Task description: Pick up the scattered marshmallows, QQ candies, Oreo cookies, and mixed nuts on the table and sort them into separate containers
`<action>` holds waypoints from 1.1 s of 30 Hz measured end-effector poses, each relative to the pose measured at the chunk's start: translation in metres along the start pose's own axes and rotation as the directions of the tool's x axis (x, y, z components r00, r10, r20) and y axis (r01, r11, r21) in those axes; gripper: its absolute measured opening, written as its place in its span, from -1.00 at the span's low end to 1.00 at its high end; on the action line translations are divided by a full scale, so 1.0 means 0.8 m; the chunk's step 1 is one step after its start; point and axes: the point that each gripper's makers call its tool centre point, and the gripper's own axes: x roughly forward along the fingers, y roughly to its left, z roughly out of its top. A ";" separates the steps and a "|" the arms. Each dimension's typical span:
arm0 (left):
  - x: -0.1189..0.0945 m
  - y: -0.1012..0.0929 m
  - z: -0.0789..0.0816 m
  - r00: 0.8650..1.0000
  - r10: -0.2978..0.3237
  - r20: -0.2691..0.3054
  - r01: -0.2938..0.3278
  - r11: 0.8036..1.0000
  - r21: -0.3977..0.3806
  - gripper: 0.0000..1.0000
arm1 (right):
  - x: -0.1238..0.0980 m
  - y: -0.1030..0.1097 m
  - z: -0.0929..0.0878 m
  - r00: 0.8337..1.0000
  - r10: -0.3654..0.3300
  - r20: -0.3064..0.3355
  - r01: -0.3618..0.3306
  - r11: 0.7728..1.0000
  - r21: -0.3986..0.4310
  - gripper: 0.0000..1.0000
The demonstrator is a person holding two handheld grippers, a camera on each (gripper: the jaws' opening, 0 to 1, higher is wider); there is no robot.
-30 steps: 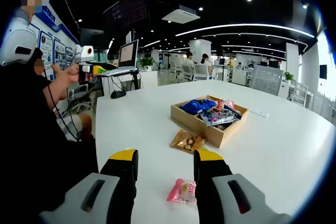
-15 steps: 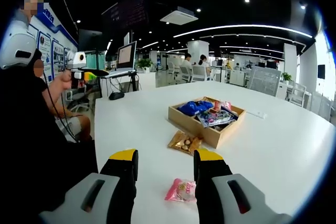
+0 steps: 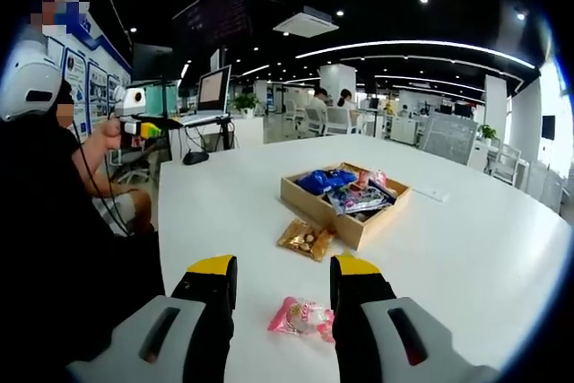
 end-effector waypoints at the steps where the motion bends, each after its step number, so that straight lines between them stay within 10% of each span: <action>1: 0.001 0.000 -0.001 1.000 -0.001 -0.002 0.001 1.000 -0.001 0.07 | 0.000 -0.001 0.000 1.000 0.003 -0.006 -0.003 1.000 -0.006 -0.24; 33: 0.015 -0.012 -0.016 0.999 -0.035 -0.039 0.034 0.999 -0.030 0.05 | 0.012 -0.028 -0.030 0.951 0.132 -0.279 -0.191 0.962 -0.197 -0.27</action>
